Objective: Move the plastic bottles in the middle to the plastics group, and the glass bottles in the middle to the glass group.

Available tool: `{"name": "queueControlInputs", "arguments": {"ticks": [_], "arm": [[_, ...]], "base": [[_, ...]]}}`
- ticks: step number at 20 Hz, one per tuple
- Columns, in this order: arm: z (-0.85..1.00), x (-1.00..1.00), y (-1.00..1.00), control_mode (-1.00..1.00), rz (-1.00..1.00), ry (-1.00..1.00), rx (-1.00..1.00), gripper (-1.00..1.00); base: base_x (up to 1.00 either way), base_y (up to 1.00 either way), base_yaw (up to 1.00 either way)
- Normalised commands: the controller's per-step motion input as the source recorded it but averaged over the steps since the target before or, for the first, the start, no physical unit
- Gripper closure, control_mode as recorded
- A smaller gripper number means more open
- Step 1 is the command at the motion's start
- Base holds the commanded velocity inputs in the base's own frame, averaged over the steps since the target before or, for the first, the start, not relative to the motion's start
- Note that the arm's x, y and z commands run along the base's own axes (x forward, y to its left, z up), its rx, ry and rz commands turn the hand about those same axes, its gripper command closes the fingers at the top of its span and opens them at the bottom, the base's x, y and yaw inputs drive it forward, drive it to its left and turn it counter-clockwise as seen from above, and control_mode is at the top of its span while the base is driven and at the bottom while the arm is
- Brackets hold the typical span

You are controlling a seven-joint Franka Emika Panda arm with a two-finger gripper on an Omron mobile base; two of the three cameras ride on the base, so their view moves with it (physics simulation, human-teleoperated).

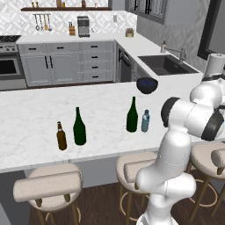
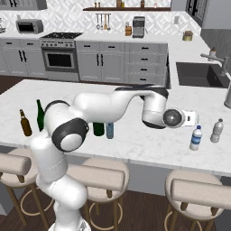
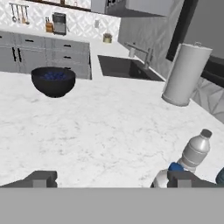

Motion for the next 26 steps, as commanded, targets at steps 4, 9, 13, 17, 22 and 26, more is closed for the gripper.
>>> {"name": "queueControlInputs", "arguments": {"ticks": [4, 9, 13, 17, 22, 26], "arm": [[0.4, -0.06, 0.6, -1.0, 0.12, 0.09, -0.1, -1.0], [0.32, -0.15, 0.57, -1.0, 0.1, 0.1, -0.08, -1.0], [0.24, -0.07, 0.75, -1.0, 0.02, 0.07, -0.02, -1.0], [0.11, 0.0, 0.86, -1.0, 0.0, 0.02, 0.0, -1.0], [0.03, 0.03, 0.85, -1.0, 0.0, 0.01, 0.0, -1.0], [-0.06, 0.22, 0.67, -1.0, -0.04, 0.07, 0.0, -1.0]], "base": [[0.0, 0.0, 0.0], [0.0, 0.0, 0.0], [0.0, 0.0, 0.0], [0.0, 0.0, 0.0], [0.0, 0.0, 0.0], [0.0, 0.0, 0.0]]}}
